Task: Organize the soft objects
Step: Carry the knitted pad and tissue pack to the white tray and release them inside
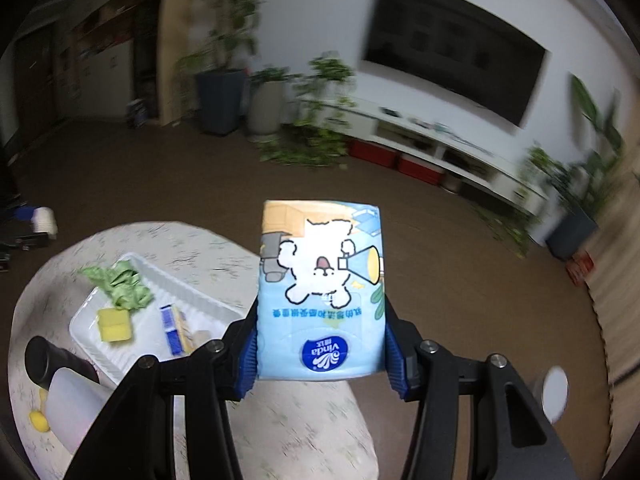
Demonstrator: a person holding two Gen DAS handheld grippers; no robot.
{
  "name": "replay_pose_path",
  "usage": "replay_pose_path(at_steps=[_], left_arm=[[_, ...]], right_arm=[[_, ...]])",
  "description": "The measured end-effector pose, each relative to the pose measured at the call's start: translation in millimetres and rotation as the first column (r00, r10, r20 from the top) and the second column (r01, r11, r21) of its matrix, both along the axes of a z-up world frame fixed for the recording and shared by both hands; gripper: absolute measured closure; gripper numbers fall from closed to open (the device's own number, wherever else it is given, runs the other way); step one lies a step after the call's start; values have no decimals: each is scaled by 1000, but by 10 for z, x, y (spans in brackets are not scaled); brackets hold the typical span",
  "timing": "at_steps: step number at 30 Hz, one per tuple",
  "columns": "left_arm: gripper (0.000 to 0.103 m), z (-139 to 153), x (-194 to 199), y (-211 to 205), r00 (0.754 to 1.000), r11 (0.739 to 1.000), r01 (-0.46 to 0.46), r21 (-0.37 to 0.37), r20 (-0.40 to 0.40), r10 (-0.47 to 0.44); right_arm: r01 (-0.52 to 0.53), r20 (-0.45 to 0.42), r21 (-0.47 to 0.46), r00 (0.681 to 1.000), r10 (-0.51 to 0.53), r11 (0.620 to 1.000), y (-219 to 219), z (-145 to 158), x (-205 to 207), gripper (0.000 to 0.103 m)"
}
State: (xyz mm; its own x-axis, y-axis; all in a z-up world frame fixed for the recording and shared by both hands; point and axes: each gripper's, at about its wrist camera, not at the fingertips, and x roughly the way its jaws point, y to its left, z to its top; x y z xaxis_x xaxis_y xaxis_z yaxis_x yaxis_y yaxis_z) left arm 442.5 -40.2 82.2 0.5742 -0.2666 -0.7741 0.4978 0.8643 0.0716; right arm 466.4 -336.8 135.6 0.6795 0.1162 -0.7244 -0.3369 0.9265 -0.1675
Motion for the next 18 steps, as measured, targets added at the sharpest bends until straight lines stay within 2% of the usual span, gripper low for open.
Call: replay_pose_path(at_steps=[3,5,8,10,13,18], left_arm=[[54,-275,125,-175,999,998,25,50,-50,-22],[54,-437,181,-232,997,997,37,67,-76,-32],[54,-649,232,-324,993,995,62,82,-108,-53],[54,-774,250,-349,991,993,74,96,-122,-62],[54,-897,247,-393,987,990,98,100,-140,-83],[53,-1039,251,-467,982,984,123,125,-160,-102]], right_arm=[[-121,-49,-37,992,119,992,395,-241,104,49],[-209,-89,-65,975,203,976,675,-437,129,49],[-339,-161,-129,935,317,932,1072,-756,99,49],[-427,-217,-166,895,390,889,1321,-986,47,49],[-501,-275,-197,853,443,843,1538,-1223,11,49],[-561,-329,-209,812,483,801,1678,-1454,-13,49]])
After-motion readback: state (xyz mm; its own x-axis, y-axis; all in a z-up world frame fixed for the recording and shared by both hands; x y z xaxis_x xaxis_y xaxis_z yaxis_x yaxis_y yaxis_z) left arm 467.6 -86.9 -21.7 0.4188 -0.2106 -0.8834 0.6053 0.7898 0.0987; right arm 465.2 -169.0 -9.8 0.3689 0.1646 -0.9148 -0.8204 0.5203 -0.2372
